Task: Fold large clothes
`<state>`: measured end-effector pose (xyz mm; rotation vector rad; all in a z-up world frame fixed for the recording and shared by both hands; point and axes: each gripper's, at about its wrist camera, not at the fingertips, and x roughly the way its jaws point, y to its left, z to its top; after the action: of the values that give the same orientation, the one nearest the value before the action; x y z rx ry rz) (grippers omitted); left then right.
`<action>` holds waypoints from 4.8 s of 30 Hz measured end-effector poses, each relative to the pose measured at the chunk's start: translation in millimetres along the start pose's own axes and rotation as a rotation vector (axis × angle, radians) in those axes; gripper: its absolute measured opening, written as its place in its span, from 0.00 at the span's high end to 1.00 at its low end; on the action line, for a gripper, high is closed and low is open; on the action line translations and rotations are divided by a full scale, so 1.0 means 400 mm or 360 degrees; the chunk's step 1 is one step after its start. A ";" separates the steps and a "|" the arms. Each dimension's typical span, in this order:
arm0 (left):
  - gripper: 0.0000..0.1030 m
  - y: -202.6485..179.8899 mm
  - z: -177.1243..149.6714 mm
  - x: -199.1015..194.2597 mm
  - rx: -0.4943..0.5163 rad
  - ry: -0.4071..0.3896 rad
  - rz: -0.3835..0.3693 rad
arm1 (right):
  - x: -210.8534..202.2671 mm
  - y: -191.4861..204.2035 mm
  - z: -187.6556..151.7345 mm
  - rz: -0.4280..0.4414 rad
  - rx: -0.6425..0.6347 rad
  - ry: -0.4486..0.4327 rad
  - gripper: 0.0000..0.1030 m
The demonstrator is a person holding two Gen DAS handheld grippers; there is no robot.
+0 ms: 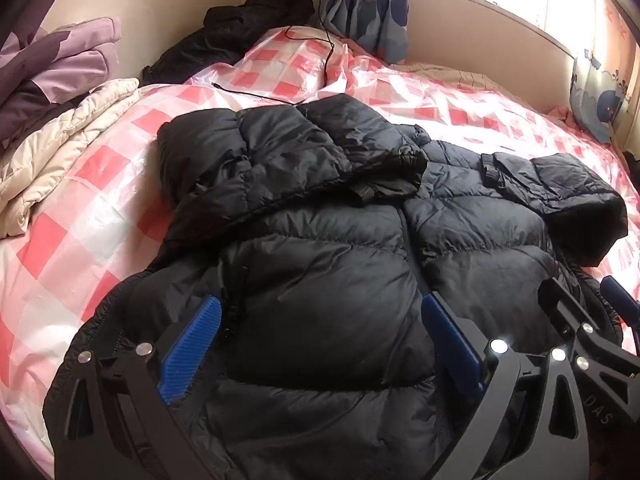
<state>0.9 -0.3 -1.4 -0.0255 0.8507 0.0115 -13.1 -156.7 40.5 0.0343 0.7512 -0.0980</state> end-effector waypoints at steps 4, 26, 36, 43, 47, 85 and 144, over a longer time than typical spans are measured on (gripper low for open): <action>0.07 0.000 0.000 0.012 -0.0007 0.0022 0.0006 | 0.001 -0.007 0.002 0.0013 0.0020 0.0023 0.06; 0.07 0.004 -0.010 0.014 0.0020 0.0029 0.0010 | 0.026 -0.022 -0.010 0.0050 0.0047 0.0068 0.06; 0.07 -0.004 -0.013 0.013 0.0067 0.0008 0.0058 | 0.021 -0.018 -0.010 0.0047 0.0029 0.0004 0.06; 0.07 -0.004 -0.013 0.013 0.0053 0.0015 0.0039 | 0.018 -0.014 -0.012 0.0053 0.0031 -0.0032 0.06; 0.07 -0.003 -0.012 0.012 0.0037 -0.0005 0.0024 | 0.017 -0.012 -0.013 0.0057 0.0019 -0.0050 0.06; 0.07 0.007 0.027 0.028 -0.0116 0.0131 -0.0104 | 0.536 -0.221 0.259 -0.0212 -0.0486 0.0621 0.94; 0.07 0.200 -0.144 -0.377 -0.0198 0.0029 0.0034 | -0.417 -0.527 -0.136 0.0959 0.0365 0.0394 0.97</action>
<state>-143.3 78.1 72.5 -0.1332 0.8678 0.0841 -192.7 -349.9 115.5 0.4947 0.9451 0.4016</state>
